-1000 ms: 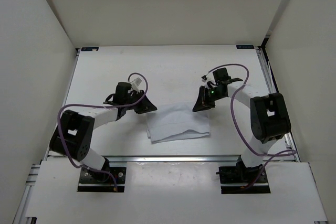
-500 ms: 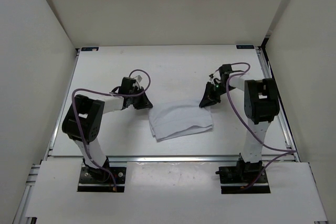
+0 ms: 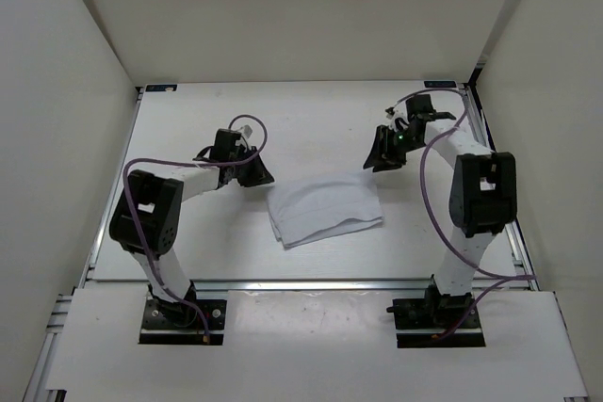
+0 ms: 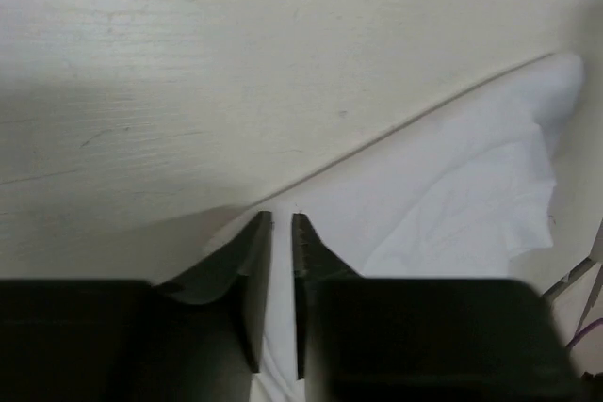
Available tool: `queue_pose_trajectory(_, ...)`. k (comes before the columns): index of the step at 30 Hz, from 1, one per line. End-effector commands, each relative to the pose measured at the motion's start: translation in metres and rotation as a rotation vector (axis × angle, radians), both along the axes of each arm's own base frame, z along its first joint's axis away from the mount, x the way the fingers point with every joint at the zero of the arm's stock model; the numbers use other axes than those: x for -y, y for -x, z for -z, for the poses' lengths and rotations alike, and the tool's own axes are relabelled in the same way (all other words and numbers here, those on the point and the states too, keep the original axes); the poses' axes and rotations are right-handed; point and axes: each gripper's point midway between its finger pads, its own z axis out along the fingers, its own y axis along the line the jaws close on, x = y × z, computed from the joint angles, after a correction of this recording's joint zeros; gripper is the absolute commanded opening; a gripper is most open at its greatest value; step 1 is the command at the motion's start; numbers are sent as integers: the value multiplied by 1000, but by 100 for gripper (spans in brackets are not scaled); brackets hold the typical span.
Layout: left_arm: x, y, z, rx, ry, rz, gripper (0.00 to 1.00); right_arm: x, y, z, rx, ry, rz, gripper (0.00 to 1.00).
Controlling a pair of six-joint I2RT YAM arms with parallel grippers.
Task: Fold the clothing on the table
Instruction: Fold the skirt
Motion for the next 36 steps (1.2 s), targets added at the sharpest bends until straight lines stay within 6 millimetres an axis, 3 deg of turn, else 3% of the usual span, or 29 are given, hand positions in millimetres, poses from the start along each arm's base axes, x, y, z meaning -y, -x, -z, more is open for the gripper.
queue_pose_trajectory(1, 8, -2, -55, 115, 76, 14, 30, 28, 14, -14, 28, 90, 24, 46)
queue_pose_trajectory(4, 7, 12, -80, 164, 135, 8, 47, 50, 24, 1, -4, 143, 42, 46)
queue_pose_trajectory(7, -3, 34, -82, 152, 141, -15, 47, 56, 33, 18, -46, 151, 32, 46)
queue_pose_trajectory(11, -27, 74, -41, 80, 0, -59, 47, 52, 40, 32, -67, 131, 0, 47)
queue_pose_trajectory(17, -44, 111, -5, 35, -121, -68, 46, 30, 42, 43, -82, 31, -38, 47)
queue_pose_trajectory(22, -53, 118, 7, 13, -160, -96, 46, 15, 48, 56, -115, -37, -56, 47)
queue_pose_trajectory(26, -45, 115, 14, -10, -188, -76, 45, -1, 60, 65, -139, -106, -67, 45)
queue_pose_trajectory(30, -24, 113, 23, -30, -168, -28, 43, -12, 74, 67, -153, -160, -73, 36)
queue_pose_trajectory(32, -17, 114, 28, -53, -157, -11, 42, -16, 78, 67, -160, -188, -61, 27)
queue_pose_trajectory(34, -13, 113, 34, -65, -158, -3, 41, -15, 83, 70, -175, -207, -43, 7)
queue_pose_trajectory(36, -11, 114, 36, -71, -156, 5, 42, -12, 80, 66, -149, -211, -28, 0)
